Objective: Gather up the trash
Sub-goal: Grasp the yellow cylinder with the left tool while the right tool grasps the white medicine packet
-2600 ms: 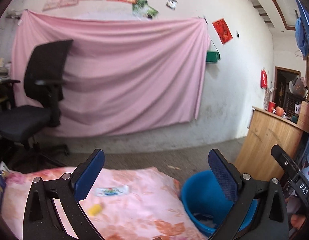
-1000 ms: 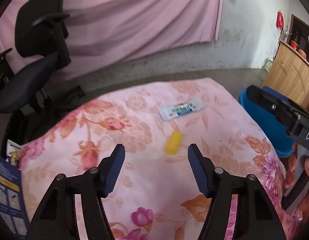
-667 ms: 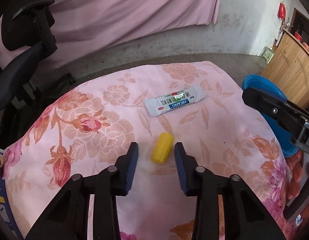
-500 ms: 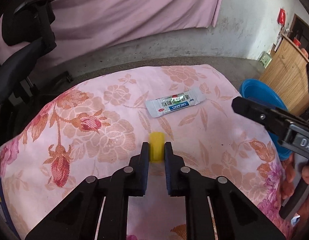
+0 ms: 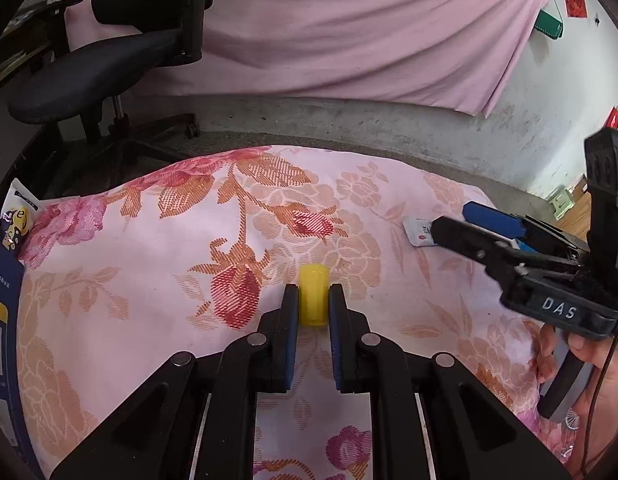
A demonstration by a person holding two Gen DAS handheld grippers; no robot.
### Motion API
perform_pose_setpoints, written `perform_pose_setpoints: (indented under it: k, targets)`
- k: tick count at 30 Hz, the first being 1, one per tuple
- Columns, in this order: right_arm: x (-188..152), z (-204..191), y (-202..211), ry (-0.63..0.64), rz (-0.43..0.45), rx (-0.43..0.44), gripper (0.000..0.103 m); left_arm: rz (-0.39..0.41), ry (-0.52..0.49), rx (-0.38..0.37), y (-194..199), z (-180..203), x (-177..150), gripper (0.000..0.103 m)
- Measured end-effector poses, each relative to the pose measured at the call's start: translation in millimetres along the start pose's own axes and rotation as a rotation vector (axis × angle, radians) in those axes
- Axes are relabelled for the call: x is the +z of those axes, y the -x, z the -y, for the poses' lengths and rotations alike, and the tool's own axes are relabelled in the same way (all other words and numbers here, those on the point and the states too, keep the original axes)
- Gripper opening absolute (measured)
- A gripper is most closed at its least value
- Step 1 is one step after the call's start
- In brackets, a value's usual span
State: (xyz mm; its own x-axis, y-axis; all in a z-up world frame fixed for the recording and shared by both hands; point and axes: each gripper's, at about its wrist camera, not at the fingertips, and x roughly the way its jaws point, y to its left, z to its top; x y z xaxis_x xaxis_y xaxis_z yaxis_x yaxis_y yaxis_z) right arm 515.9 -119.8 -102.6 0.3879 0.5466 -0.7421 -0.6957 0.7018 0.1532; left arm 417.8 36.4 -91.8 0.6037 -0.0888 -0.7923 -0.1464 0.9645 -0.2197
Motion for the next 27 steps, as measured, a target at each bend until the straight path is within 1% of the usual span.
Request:
perform_pose_setpoints:
  k: [3, 6, 9, 11, 14, 16, 17, 18, 20, 22, 27]
  targets:
    - [0.0, 5.3, -8.0, -0.009, -0.037, 0.029, 0.092, -0.004, -0.005, 0.006, 0.5, 2.7, 1.8, 0.011]
    - [0.8, 12.4, -8.8, -0.022, -0.039, 0.026, 0.092, -0.002, 0.002, -0.001, 1.3, 3.2, -1.2, 0.011]
    - [-0.3, 15.6, -10.2, -0.03, -0.048, 0.06, 0.091, -0.002, -0.002, 0.006, 0.8, 6.7, -3.9, 0.011]
    - [-2.7, 9.4, -13.3, 0.008, -0.081, 0.061, 0.087, -0.003, -0.012, 0.017, -0.3, 9.2, -4.5, 0.012]
    - [-3.8, -6.7, -20.0, 0.085, -0.124, 0.016, 0.085, -0.002, -0.02, 0.026, -1.4, 12.5, -5.8, 0.012]
    - [-4.6, -10.5, -19.8, 0.106, -0.128, -0.008, 0.078, -0.002, -0.021, 0.027, -2.4, 13.2, -6.5, 0.012]
    - [-4.6, -9.6, -18.9, 0.101, -0.125, -0.017, 0.071, -0.002, -0.02, 0.026, -2.4, 13.2, -6.7, 0.012]
    - [-4.5, -7.7, -17.3, 0.092, -0.12, -0.017, 0.062, -0.001, -0.019, 0.025, -2.3, 13.5, -7.2, 0.012]
    - [-4.4, -1.6, -13.6, 0.06, -0.109, -0.008, 0.049, 0.002, -0.019, 0.023, -2.8, 12.8, -7.9, 0.012]
    - [-4.8, -0.7, -12.0, 0.049, -0.104, -0.009, 0.049, 0.005, -0.02, 0.021, -2.3, 11.9, -8.4, 0.012]
    - [-6.7, -15.6, -9.8, 0.096, -0.102, -0.081, 0.048, 0.018, -0.031, 0.025, 0.4, 12.5, -8.9, 0.011]
